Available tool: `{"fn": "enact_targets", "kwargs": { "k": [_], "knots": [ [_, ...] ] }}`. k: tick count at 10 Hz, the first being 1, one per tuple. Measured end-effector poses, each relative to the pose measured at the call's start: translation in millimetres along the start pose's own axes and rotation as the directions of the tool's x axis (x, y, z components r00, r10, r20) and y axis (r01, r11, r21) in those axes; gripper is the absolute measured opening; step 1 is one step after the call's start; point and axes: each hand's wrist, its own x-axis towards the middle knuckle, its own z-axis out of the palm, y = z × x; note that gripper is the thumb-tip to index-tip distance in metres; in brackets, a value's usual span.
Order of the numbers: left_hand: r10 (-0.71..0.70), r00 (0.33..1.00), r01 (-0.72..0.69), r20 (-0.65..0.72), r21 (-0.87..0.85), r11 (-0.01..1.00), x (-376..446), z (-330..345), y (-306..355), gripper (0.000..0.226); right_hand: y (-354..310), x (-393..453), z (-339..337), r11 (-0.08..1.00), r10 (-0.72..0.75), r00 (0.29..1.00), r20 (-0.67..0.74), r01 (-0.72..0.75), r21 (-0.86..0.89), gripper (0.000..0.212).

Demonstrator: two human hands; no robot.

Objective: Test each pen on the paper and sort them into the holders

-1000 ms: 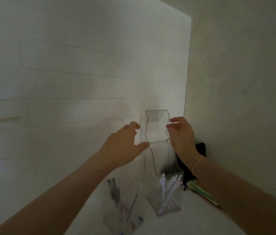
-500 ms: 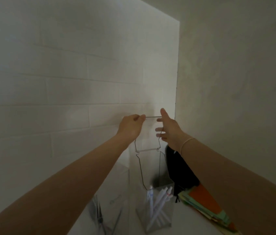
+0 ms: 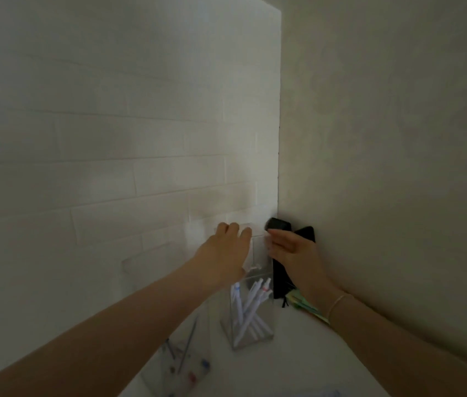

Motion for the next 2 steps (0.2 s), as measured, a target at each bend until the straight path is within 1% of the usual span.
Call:
{"fn": "enact_targets", "kwargs": {
  "k": [1, 2],
  "knots": [
    [0.009, 0.999, -0.001, -0.05, 0.152, 0.988, -1.6, 0.4, 6.6, 0.063, 13.6, -3.6, 2.7, 1.0, -0.023, 0.999, 0.026, 0.023, -0.017, 0.042],
    [0.03, 0.999, -0.021, -0.036, 0.236, 0.972, -1.9, -6.1, 15.9, 0.061, 8.1, -5.6, -2.0, 0.979, 0.023, 0.995, 0.092, -0.004, -0.205, 0.048]
  ]
}}
